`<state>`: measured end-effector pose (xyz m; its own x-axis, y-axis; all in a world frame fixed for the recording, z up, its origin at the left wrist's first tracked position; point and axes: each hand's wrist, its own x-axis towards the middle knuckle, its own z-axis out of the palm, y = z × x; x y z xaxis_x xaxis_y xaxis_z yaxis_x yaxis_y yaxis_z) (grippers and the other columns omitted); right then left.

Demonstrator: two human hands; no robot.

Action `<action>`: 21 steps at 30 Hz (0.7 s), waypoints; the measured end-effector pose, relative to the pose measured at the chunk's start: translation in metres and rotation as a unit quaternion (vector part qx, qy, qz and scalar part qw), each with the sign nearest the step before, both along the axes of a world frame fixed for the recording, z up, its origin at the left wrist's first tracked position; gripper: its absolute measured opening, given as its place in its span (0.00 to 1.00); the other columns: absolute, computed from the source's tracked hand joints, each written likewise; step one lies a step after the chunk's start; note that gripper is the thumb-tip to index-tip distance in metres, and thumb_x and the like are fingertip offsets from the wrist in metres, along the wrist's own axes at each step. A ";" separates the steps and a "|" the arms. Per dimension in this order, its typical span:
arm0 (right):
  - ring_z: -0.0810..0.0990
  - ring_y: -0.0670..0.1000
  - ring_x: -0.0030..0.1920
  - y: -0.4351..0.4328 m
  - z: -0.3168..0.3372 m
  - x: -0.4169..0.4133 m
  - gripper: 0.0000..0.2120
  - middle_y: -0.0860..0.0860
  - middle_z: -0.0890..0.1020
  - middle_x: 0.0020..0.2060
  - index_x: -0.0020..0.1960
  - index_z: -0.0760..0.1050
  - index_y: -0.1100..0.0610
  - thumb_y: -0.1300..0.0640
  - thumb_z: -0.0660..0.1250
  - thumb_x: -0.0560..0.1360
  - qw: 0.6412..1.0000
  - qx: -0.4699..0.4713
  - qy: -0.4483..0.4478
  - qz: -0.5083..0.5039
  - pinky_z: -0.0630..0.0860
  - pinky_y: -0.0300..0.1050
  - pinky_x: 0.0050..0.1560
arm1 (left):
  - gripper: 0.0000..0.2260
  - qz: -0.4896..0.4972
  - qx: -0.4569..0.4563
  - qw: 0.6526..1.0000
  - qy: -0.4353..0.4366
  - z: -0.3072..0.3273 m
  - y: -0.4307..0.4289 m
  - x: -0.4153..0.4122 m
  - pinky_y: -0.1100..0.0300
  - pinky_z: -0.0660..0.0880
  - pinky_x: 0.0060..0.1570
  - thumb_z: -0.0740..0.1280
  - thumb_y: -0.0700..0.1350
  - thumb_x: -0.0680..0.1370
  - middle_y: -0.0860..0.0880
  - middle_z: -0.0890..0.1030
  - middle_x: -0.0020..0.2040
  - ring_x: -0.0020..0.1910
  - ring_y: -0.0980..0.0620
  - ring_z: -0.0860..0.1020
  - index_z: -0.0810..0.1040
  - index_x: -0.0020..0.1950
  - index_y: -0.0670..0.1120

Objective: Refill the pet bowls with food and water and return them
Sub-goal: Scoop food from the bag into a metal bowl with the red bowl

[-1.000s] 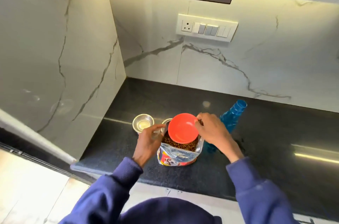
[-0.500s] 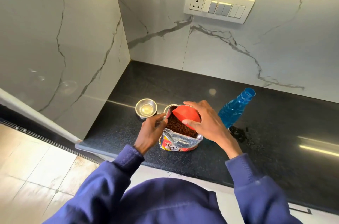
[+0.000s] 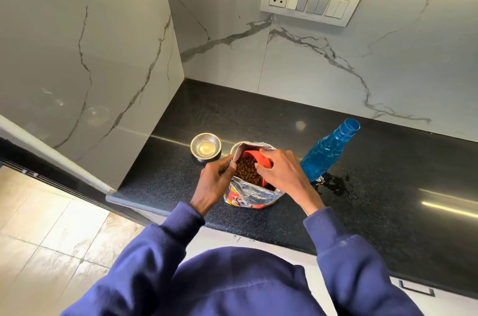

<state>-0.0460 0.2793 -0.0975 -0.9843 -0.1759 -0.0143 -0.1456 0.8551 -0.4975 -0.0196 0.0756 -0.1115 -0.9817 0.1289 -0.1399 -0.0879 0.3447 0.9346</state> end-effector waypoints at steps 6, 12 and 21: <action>0.86 0.42 0.39 0.019 0.006 -0.001 0.14 0.48 0.88 0.42 0.63 0.83 0.52 0.54 0.68 0.79 0.992 -0.082 -0.093 -0.023 0.85 0.40 0.40 | 0.16 -0.013 0.029 0.999 -0.039 -0.001 -0.009 0.000 0.43 0.79 0.65 0.65 0.44 0.83 0.44 0.83 0.64 0.64 0.48 0.82 0.78 0.71 0.43; 0.85 0.41 0.48 0.040 0.022 -0.002 0.17 0.49 0.88 0.52 0.68 0.79 0.50 0.53 0.69 0.79 0.982 -0.147 -0.103 -0.063 0.78 0.28 0.39 | 0.15 -0.009 0.043 0.998 -0.048 -0.005 -0.012 -0.003 0.45 0.79 0.66 0.65 0.45 0.84 0.45 0.84 0.64 0.64 0.50 0.82 0.79 0.69 0.43; 0.81 0.34 0.54 0.049 0.020 0.020 0.23 0.41 0.81 0.57 0.70 0.77 0.55 0.54 0.74 0.77 0.970 -0.214 -0.012 -0.117 0.77 0.24 0.49 | 0.13 0.115 0.068 0.985 -0.112 -0.023 -0.039 -0.036 0.50 0.81 0.57 0.66 0.43 0.83 0.42 0.84 0.60 0.57 0.46 0.83 0.80 0.66 0.40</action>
